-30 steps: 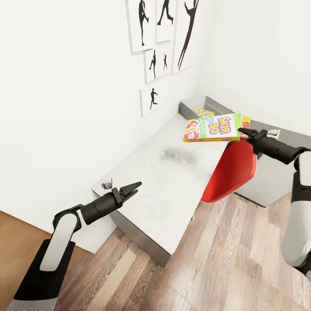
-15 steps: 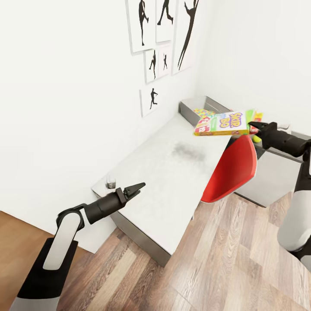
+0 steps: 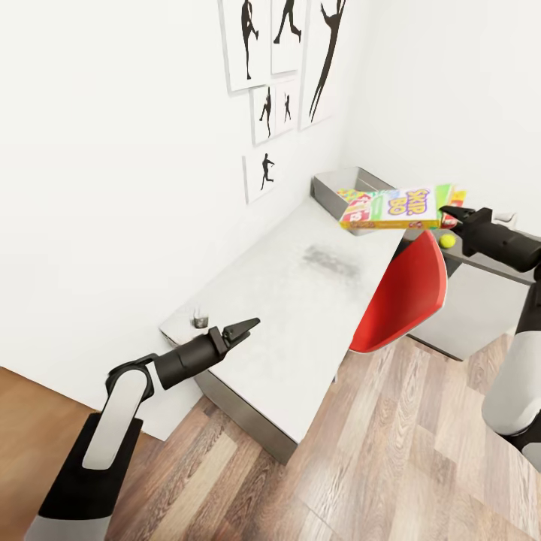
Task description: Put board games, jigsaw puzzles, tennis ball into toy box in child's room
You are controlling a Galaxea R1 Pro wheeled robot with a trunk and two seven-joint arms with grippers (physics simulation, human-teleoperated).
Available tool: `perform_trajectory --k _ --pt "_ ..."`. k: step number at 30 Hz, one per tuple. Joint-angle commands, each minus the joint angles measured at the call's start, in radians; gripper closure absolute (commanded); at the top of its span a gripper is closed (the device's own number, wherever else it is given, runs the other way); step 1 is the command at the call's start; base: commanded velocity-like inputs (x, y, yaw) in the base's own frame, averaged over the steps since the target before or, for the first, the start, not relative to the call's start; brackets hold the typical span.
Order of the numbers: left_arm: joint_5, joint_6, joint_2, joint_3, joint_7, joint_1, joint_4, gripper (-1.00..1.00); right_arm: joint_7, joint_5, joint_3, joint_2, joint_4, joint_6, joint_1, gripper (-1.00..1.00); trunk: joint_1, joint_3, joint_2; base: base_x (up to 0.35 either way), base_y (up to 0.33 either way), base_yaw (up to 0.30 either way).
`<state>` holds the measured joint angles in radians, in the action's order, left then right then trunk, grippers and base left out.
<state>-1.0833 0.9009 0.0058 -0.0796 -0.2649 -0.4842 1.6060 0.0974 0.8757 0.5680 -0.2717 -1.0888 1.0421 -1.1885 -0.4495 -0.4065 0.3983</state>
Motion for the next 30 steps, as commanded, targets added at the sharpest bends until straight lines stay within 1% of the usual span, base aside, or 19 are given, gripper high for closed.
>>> perform_trajectory --k 1,6,9,11,12,15,19,21,22,25,30 --pt "0.005 0.001 0.0 -0.008 -0.002 -0.002 0.0 -1.0 0.01 -0.007 0.003 0.0 -0.003 0.005 -0.001 1.0 -0.001 -0.002 0.002 0.0 0.0 0.0" --pt "0.007 -0.001 -0.002 -0.036 0.022 -0.007 0.0 -1.0 0.015 -0.004 0.007 0.001 -0.017 0.005 0.001 1.0 -0.001 -0.002 0.002 0.03 -0.029 0.0" --pt "0.008 -0.002 -0.002 -0.045 0.037 -0.009 0.0 -1.0 0.03 -0.001 0.008 0.001 -0.028 0.005 0.003 1.0 -0.001 -0.002 0.002 0.139 -0.13 0.0" --pt "0.008 -0.002 -0.003 -0.051 0.05 -0.012 0.0 -1.0 0.056 0.004 0.008 0.001 -0.037 0.003 0.004 1.0 -0.001 -0.002 0.002 0.177 -0.166 0.0" --pt "0.008 -0.002 -0.003 -0.051 0.05 -0.012 0.0 -1.0 0.056 0.004 0.008 0.001 -0.037 0.003 0.004 1.0 -0.001 -0.002 0.002 0.186 -0.174 0.0" --pt "0.009 -0.003 -0.004 -0.056 0.061 -0.014 0.0 -1.0 0.093 0.009 0.008 0.002 -0.044 -0.006 0.006 1.0 -0.001 -0.002 0.002 0.21 -0.196 0.0" --pt "0.008 -0.003 -0.004 -0.059 0.067 -0.015 0.0 -1.0 0.118 0.016 0.009 0.003 -0.046 -0.038 0.011 1.0 -0.001 -0.002 0.002 0.232 -0.216 0.0" --pt "0.008 -0.003 -0.005 -0.06 0.069 -0.016 0.0 -1.0 0.133 0.027 0.009 0.004 -0.046 -0.062 0.021 1.0 -0.001 -0.002 0.002 0.241 -0.225 0.0" --pt "0.008 -0.003 -0.005 -0.06 0.069 -0.016 0.0 -1.0 0.133 0.027 0.009 0.004 -0.046 -0.062 0.021 1.0 -0.001 -0.002 0.002 0.243 -0.227 0.0" --pt "0.009 -0.003 -0.008 -0.062 0.071 -0.019 0.0 -1.0 0.155 0.053 0.008 0.002 -0.047 -0.085 0.036 1.0 -0.001 -0.002 0.002 0.247 -0.231 0.0" --pt "0.009 -0.003 -0.013 -0.062 0.07 -0.025 0.0 -1.0 0.171 0.071 0.006 -0.002 -0.048 -0.093 0.045 1.0 -0.001 -0.002 0.002 0.25 -0.234 0.0"
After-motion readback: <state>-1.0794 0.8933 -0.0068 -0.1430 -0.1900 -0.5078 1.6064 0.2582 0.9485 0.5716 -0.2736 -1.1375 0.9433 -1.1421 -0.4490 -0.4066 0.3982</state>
